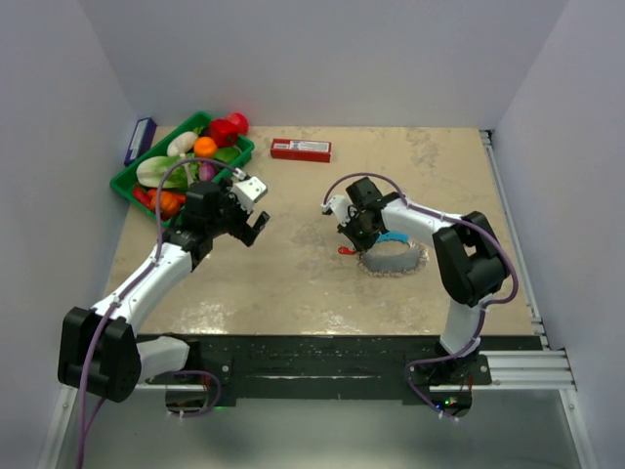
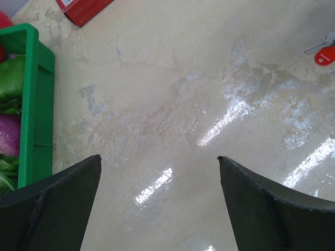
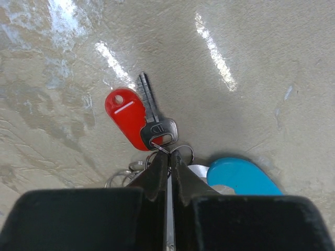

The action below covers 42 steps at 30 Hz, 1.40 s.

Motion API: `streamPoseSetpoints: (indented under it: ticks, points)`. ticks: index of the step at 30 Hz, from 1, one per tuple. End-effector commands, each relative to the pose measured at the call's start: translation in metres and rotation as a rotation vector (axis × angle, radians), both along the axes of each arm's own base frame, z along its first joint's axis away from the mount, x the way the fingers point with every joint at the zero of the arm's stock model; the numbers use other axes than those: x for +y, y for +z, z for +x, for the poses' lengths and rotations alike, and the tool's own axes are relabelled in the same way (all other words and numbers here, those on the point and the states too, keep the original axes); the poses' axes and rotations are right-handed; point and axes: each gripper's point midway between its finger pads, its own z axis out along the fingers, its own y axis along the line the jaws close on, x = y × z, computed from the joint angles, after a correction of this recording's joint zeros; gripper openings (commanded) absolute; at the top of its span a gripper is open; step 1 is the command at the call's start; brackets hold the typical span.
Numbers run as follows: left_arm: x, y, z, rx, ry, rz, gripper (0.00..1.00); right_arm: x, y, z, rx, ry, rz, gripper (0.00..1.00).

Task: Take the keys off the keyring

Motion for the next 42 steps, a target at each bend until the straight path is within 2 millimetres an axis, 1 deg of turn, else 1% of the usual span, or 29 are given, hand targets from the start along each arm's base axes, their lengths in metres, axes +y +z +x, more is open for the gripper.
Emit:
streamPoseSetpoints:
  ticks: [1, 3, 6, 7, 10, 11, 13, 14, 16, 17, 18, 20, 21, 24, 32, 33, 34, 36, 37, 39, 40, 41, 42]
  points:
    - [-0.008, 0.006, 0.002, -0.03, -0.014, -0.036, 0.99, 0.005, 0.015, 0.008, -0.039, 0.002, 0.029, 0.0]
    - [-0.008, 0.007, 0.002, -0.032, -0.014, -0.036, 1.0, 0.006, 0.022, 0.01, -0.052, 0.01, 0.036, 0.0]
    - [-0.008, 0.009, 0.003, -0.037, -0.02, -0.029, 0.99, 0.009, 0.036, 0.011, -0.074, 0.028, 0.057, 0.0]
    - [-0.008, 0.01, 0.003, -0.04, -0.024, -0.027, 1.0, 0.011, 0.042, 0.008, -0.072, 0.042, 0.074, 0.0]
    - [-0.012, 0.02, 0.002, -0.067, -0.059, -0.029, 1.0, 0.014, 0.056, 0.005, -0.082, 0.066, 0.101, 0.0]
    - [-0.015, 0.026, 0.0, -0.078, -0.084, -0.037, 0.99, 0.016, 0.064, 0.004, -0.094, 0.079, 0.118, 0.0]
    - [-0.018, 0.031, -0.002, -0.095, -0.117, -0.035, 1.0, 0.018, 0.075, 0.003, -0.104, 0.095, 0.133, 0.0]
    - [-0.022, 0.038, -0.004, -0.109, -0.142, -0.045, 1.0, 0.019, 0.082, 0.002, -0.115, 0.1, 0.15, 0.0]
    - [-0.025, 0.046, -0.005, -0.128, -0.17, -0.048, 0.99, 0.022, 0.093, 0.0, -0.123, 0.116, 0.17, 0.0]
    - [-0.029, 0.052, -0.007, -0.135, -0.196, -0.06, 0.99, 0.024, 0.098, -0.002, -0.125, 0.124, 0.185, 0.0]
    - [-0.032, 0.055, -0.009, -0.14, -0.214, -0.063, 1.0, 0.028, 0.11, -0.003, -0.14, 0.135, 0.214, 0.0]
    - [-0.039, 0.066, -0.014, -0.151, -0.262, -0.087, 1.0, 0.03, 0.12, -0.006, -0.144, 0.145, 0.235, 0.0]
    - [-0.042, 0.068, -0.016, -0.155, -0.279, -0.088, 0.99, 0.031, 0.131, -0.007, -0.165, 0.15, 0.254, 0.0]
    - [-0.052, 0.081, -0.024, -0.172, -0.337, -0.108, 0.99, 0.034, 0.149, -0.008, -0.189, 0.163, 0.284, 0.0]
    - [-0.083, 0.115, -0.051, -0.212, -0.532, -0.165, 1.0, 0.045, 0.196, -0.022, -0.237, 0.236, 0.385, 0.0]
    - [-0.087, 0.116, -0.053, -0.213, -0.548, -0.169, 0.99, 0.047, 0.203, -0.024, -0.24, 0.246, 0.4, 0.0]
    - [-0.09, 0.124, -0.054, -0.227, -0.564, -0.175, 0.99, 0.048, 0.208, -0.025, -0.243, 0.255, 0.414, 0.0]
    - [-0.097, 0.127, -0.055, -0.22, -0.583, -0.189, 0.99, 0.052, 0.22, -0.03, -0.246, 0.278, 0.446, 0.0]
    - [-0.1, 0.134, -0.055, -0.229, -0.589, -0.195, 0.99, 0.053, 0.225, -0.031, -0.252, 0.282, 0.455, 0.0]
    - [-0.108, 0.138, -0.057, -0.226, -0.61, -0.206, 0.99, 0.056, 0.235, -0.034, -0.263, 0.302, 0.482, 0.0]
    - [-0.111, 0.144, -0.057, -0.244, -0.619, -0.209, 1.0, 0.057, 0.238, -0.036, -0.264, 0.307, 0.49, 0.0]
    - [-0.115, 0.146, -0.058, -0.245, -0.629, -0.212, 0.99, 0.059, 0.244, -0.037, -0.269, 0.32, 0.509, 0.0]
    - [-0.119, 0.149, -0.061, -0.247, -0.641, -0.218, 0.99, 0.06, 0.246, -0.04, -0.259, 0.326, 0.516, 0.0]
